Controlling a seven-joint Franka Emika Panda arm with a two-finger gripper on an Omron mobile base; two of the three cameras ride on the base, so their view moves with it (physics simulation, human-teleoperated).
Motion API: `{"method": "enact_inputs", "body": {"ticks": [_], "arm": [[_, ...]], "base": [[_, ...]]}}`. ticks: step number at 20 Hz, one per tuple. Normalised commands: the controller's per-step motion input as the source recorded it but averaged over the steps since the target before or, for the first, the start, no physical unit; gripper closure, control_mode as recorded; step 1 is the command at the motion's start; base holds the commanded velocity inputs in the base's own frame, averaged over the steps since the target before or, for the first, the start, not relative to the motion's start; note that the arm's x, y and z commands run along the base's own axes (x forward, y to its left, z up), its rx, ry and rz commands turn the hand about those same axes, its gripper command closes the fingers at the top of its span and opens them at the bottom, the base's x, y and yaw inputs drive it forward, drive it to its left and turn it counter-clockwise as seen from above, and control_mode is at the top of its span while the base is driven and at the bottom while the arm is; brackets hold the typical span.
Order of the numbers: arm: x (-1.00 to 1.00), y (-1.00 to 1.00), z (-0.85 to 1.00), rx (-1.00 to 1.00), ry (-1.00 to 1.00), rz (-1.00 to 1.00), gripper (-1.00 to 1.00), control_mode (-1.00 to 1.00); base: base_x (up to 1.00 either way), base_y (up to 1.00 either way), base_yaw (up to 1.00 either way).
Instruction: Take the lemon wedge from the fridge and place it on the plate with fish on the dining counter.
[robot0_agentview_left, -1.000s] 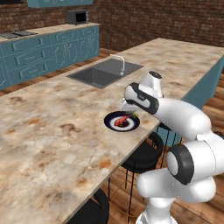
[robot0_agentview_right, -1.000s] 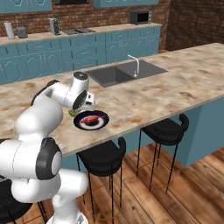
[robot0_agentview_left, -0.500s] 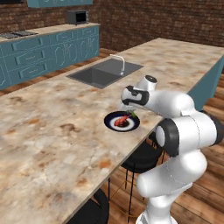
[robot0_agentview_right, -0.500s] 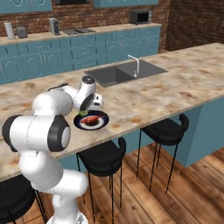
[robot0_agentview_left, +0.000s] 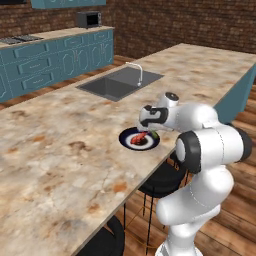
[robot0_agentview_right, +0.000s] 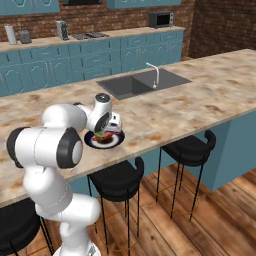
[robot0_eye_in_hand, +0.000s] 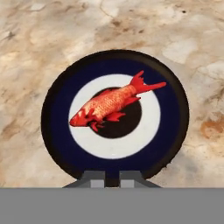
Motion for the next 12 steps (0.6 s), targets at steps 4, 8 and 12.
{"method": "enact_inputs", "body": {"ticks": [4,8,12], "arm": [[0.42,-0.02,-0.24,-0.06,-0.04,-0.18,1.0,-1.0],[0.53,0.0,-0.06,-0.01,-0.03,-0.11,1.0,-1.0],[0.31,-0.04,-0.03,0.0,-0.01,-0.04,1.0,-1.0]], "base": [[0.0,0.0,0.0],[0.0,0.0,0.0],[0.0,0.0,0.0]]}}
